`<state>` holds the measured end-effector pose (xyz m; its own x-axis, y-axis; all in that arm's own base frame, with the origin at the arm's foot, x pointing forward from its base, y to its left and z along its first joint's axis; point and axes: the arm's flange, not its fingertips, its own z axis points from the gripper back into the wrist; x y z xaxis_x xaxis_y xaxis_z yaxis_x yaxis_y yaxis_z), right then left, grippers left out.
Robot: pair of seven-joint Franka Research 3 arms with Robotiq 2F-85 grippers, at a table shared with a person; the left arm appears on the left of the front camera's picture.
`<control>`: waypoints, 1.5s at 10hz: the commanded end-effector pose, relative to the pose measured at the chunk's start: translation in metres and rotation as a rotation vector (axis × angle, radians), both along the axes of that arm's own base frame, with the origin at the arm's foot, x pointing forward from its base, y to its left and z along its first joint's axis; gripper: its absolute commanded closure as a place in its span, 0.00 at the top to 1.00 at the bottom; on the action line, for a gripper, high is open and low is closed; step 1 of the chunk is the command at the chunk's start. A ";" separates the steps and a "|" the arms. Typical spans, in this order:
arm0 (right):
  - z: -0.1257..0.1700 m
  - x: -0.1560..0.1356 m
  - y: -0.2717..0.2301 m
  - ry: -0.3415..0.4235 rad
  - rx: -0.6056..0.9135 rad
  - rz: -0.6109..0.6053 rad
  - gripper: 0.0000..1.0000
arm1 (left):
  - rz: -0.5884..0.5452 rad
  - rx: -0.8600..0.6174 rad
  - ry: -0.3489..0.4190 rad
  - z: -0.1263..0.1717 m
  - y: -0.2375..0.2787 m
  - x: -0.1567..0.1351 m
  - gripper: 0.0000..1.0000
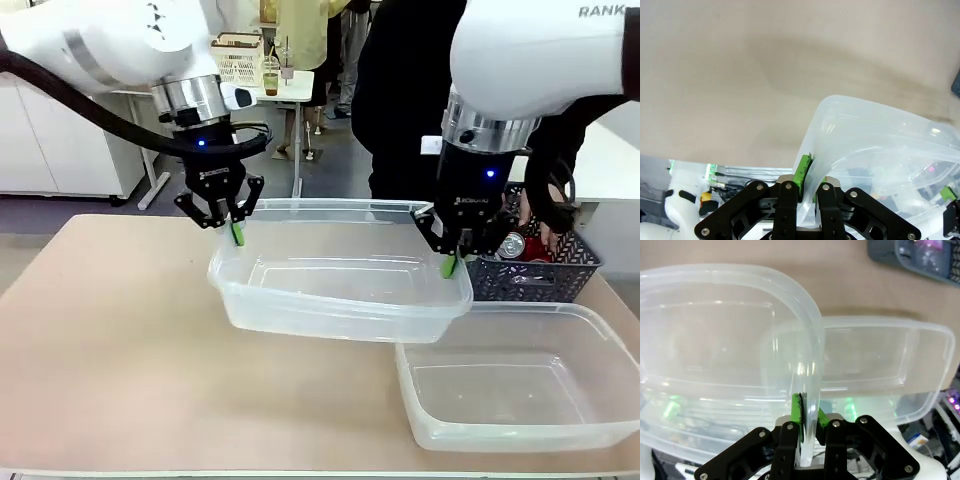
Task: Sort the waste into each basket.
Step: Pick up the Organizing box on the left side of the table and lift it, then offer the picked Organizing box to the human.
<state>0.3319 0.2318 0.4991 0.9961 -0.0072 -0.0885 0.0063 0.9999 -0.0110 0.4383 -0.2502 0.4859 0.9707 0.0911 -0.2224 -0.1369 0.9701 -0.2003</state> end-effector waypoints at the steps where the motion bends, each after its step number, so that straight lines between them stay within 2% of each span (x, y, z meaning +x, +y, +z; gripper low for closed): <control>1: -0.022 -0.008 0.014 0.044 -0.008 -0.090 0.05 | 0.026 -0.045 -0.041 0.014 -0.028 0.011 0.06; 2: -0.026 -0.010 0.030 0.045 -0.037 -0.144 0.05 | -0.033 -0.026 -0.057 0.008 -0.025 0.011 0.06; 3: -0.009 -0.001 -0.004 0.016 -0.014 -0.029 0.05 | -0.022 0.007 -0.006 0.000 -0.008 0.005 0.06; 15: -0.009 -0.001 -0.004 0.016 -0.014 -0.029 0.05 | -0.022 0.007 -0.006 0.000 -0.008 0.005 0.06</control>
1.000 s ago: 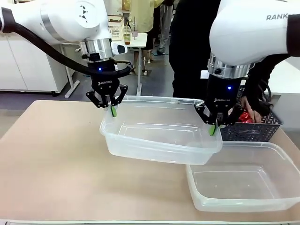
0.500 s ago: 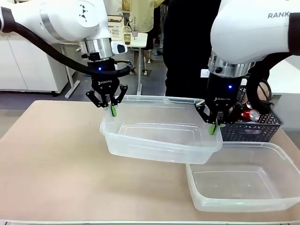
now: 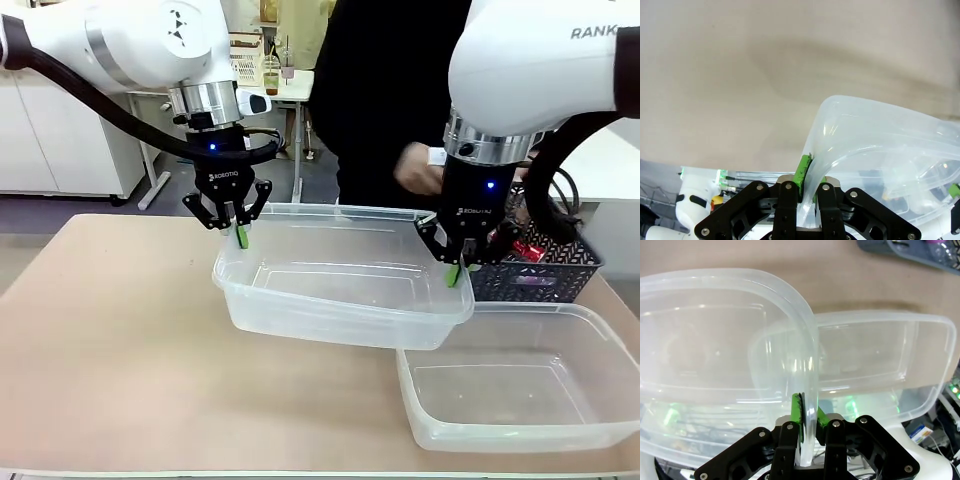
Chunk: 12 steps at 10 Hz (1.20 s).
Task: Sort the waste into each basket.
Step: Offer the picked Organizing box to the human.
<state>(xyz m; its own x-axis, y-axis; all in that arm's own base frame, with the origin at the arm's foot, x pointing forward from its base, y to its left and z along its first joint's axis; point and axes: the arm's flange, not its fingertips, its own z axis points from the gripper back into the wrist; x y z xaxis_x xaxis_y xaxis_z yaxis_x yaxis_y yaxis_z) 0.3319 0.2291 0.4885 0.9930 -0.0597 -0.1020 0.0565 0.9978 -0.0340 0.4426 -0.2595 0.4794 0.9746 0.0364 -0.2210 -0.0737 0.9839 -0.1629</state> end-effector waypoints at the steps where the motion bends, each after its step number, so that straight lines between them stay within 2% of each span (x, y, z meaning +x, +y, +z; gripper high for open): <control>1: 0.001 -0.001 -0.002 0.002 0.009 0.022 0.05 | 0.043 -0.031 -0.007 0.006 0.001 0.000 0.06; 12: 0.001 -0.001 -0.002 0.002 0.009 0.022 0.05 | 0.043 -0.031 -0.007 0.006 0.001 0.000 0.06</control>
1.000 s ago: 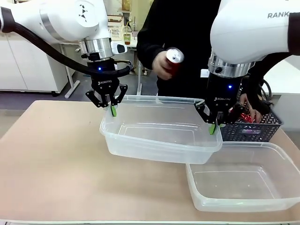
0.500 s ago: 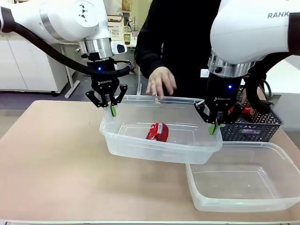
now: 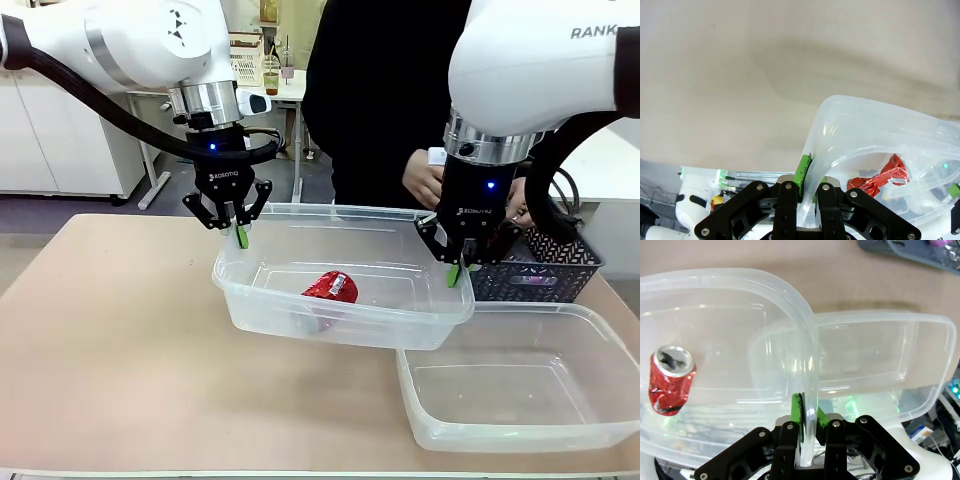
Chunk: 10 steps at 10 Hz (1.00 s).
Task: Sort the waste into each basket.
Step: Offer the picked Organizing box to the human.
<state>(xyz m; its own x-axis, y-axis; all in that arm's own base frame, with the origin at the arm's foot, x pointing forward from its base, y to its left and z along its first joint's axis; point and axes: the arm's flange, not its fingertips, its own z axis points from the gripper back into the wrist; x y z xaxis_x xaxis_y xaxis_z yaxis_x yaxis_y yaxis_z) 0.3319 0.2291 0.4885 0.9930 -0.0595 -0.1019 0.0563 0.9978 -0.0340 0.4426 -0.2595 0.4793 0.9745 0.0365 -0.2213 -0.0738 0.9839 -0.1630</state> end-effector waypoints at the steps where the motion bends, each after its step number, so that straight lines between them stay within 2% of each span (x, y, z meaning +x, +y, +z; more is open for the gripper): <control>1: 0.001 -0.001 -0.002 0.002 0.009 0.021 0.05 | 0.043 -0.031 -0.007 0.006 0.001 0.000 0.06; 10: 0.001 -0.001 -0.002 0.002 0.009 0.021 0.05 | 0.043 -0.031 -0.007 0.006 0.001 0.000 0.06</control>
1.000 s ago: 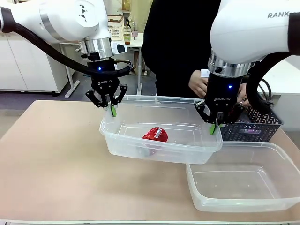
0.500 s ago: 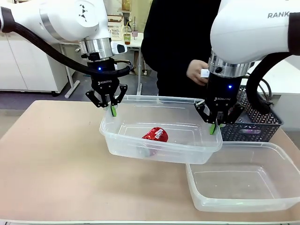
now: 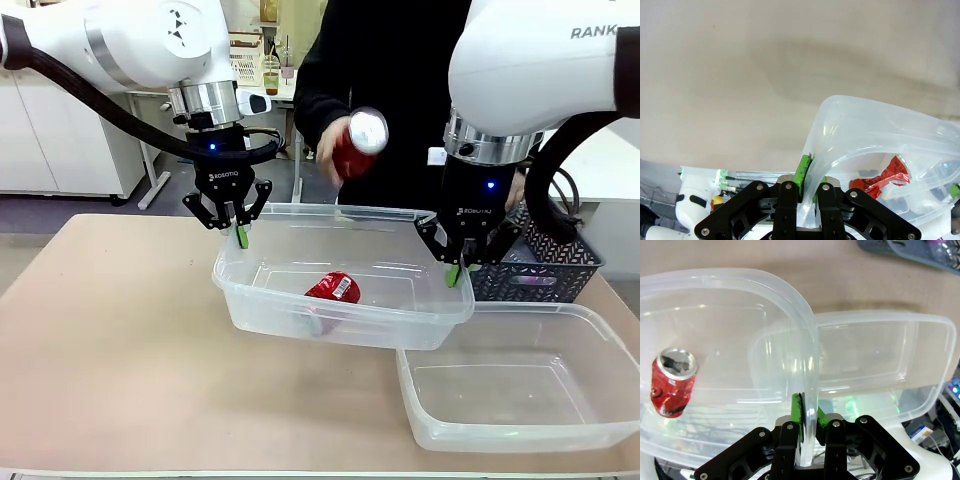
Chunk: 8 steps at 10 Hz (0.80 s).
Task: Sort the waste into each basket.
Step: Offer the picked Organizing box to the human.
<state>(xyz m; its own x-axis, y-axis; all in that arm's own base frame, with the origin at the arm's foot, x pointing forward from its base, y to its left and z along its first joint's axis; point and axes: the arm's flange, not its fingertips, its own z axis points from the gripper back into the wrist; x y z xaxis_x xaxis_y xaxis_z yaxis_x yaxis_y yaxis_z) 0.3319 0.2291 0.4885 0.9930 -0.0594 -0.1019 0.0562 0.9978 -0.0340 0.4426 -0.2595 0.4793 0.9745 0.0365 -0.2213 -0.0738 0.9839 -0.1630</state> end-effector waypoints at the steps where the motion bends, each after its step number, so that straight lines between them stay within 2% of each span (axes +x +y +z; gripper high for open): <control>1: 0.001 -0.001 -0.002 0.002 0.009 0.021 0.05 | 0.043 -0.031 -0.007 0.006 0.001 0.000 0.06; 8: 0.001 -0.001 -0.002 0.002 0.009 0.021 0.05 | 0.043 -0.031 -0.007 0.006 0.001 0.000 0.06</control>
